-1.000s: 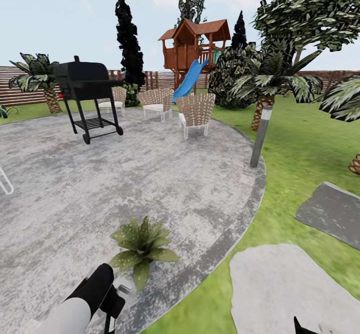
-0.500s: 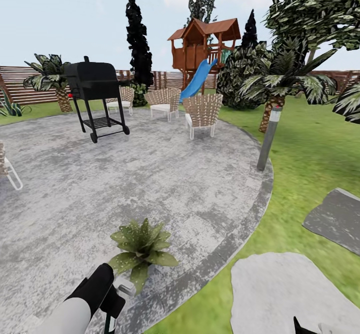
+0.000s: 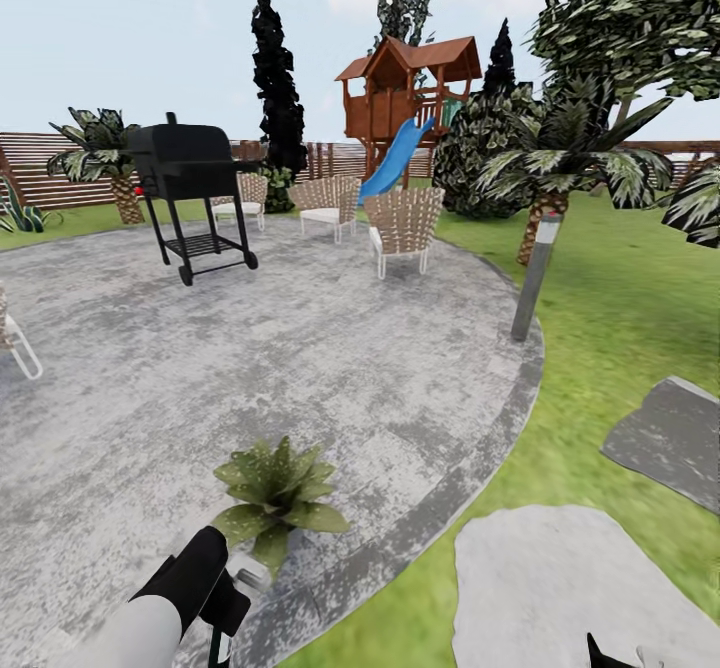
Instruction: Pick up the pesticide atomizer in the garden and spray insectifuge to fully cover both potted plants in the garden.
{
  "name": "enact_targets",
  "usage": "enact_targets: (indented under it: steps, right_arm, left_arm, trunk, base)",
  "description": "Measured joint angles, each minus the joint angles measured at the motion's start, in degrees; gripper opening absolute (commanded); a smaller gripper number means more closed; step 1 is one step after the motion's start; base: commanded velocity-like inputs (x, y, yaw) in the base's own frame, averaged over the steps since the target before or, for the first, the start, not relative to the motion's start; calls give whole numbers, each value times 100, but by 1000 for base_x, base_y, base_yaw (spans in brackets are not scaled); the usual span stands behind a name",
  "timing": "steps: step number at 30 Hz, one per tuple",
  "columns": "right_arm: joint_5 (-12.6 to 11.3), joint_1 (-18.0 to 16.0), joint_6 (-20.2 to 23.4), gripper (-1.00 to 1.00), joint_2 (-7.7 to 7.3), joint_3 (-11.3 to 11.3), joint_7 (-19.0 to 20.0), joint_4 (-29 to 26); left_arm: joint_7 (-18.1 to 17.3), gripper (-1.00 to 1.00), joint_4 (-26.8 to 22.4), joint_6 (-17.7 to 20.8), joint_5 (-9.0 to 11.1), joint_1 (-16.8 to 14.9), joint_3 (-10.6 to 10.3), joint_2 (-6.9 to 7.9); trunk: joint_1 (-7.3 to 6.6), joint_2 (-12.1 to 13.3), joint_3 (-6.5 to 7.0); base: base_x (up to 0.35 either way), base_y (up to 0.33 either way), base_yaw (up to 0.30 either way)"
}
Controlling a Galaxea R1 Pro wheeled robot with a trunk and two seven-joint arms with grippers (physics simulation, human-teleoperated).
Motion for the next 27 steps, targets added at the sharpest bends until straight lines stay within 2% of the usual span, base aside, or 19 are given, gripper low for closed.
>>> enact_targets:
  steps: [17, 27]
  right_arm:
    - [0, -1, 0, 100, 9, 0, -1, 1]
    - [0, 0, -2, 100, 8, 0, -3, 4]
  left_arm:
    - [-2, -100, -60, 3, 5, 1, 16, 9]
    - [-1, -100, -66, 6, 5, 0, 17, 9]
  trunk:
    - [-2, 0, 0]
    - [0, 0, 0]
  base:
    - [26, -265, 266]
    - [57, -48, 65]
